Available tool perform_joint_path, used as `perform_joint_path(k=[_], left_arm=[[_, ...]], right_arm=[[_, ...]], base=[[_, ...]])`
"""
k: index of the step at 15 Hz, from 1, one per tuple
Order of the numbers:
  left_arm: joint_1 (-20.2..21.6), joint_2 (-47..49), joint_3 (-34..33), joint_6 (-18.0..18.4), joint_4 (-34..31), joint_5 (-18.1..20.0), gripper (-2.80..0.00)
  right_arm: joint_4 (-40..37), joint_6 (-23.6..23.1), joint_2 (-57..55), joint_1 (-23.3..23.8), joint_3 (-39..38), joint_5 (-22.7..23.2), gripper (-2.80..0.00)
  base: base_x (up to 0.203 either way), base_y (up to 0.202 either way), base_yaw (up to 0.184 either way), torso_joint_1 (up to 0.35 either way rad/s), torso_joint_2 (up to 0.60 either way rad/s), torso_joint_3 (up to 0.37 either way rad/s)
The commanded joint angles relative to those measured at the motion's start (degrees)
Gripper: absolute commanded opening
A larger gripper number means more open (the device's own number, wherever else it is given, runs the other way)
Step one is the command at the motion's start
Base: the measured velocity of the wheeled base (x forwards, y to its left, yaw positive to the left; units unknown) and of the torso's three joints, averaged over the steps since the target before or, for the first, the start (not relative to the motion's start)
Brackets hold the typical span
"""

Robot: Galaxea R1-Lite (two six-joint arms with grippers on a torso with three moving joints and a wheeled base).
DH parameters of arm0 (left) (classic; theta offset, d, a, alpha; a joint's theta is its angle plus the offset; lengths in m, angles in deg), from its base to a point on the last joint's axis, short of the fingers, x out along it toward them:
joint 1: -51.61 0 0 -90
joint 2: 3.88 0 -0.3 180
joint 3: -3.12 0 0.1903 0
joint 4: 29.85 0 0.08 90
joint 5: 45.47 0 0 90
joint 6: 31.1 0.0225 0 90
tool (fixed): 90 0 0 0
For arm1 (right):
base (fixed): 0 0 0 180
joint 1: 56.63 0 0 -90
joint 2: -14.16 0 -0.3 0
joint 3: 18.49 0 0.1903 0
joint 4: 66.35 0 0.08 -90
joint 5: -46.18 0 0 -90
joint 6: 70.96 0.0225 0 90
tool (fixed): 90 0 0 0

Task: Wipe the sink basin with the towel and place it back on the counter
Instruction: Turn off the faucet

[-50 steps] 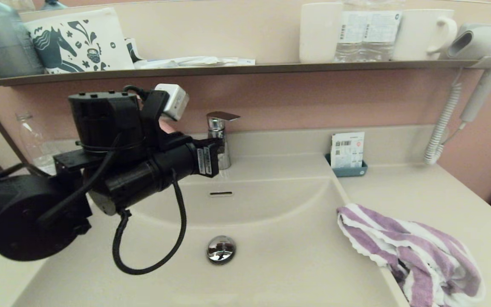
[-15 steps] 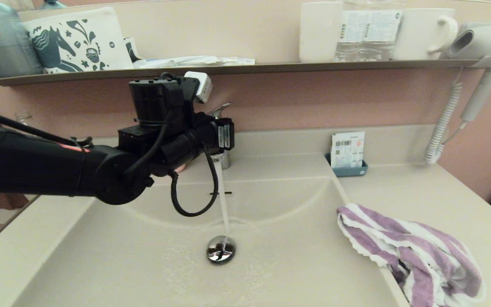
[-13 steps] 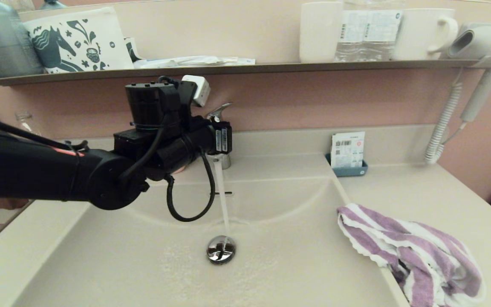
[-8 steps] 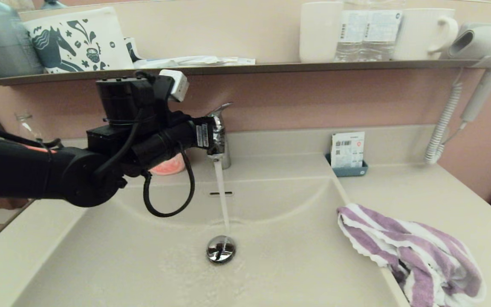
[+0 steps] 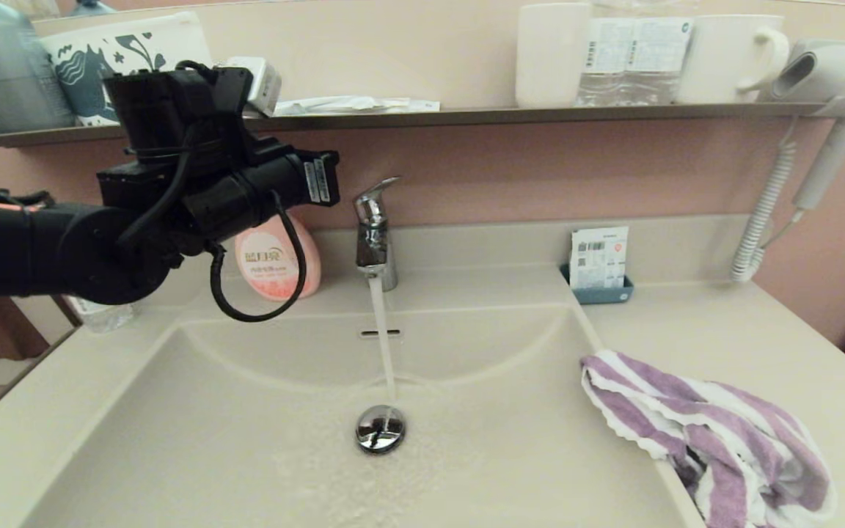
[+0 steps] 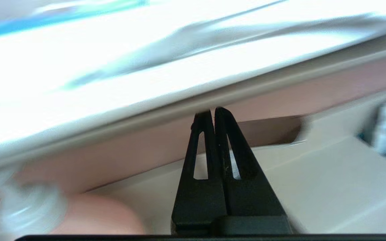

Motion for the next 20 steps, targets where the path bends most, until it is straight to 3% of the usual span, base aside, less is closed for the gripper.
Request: perform_joint_path(k=[1, 7, 12, 16, 20], left_arm=[[-1.5, 1.4, 2.2, 0.0, -0.8, -0.1, -2.8], [-5.6, 7.2, 9.2, 0.2, -3.5, -2.2, -2.8], [-4.7, 8.6, 9.4, 0.0, -3.7, -1.8, -2.8], [-5.6, 7.2, 6.3, -0.2, -3.4, -1.8, -2.8], [-6.4, 4.7, -1.0, -0.6, -2.6, -1.7, -2.8]], right_arm=[[0.0, 0.0, -0.1, 0.0, 0.0, 0.0, -2.8], [0.0, 0.0, -0.1, 0.0, 0.0, 0.0, -2.8], [0.0, 0.0, -0.1, 0.0, 0.0, 0.0, -2.8], [0.0, 0.0, -0.1, 0.0, 0.0, 0.0, -2.8], [0.0, 0.0, -0.1, 0.0, 0.0, 0.0, -2.8]], base=[[0.0, 0.0, 0.0, 0.0, 0.0, 0.0], [0.0, 0.0, 0.0, 0.0, 0.0, 0.0], [0.0, 0.0, 0.0, 0.0, 0.0, 0.0], [0.0, 0.0, 0.0, 0.0, 0.0, 0.0], [0.0, 0.0, 0.0, 0.0, 0.0, 0.0]])
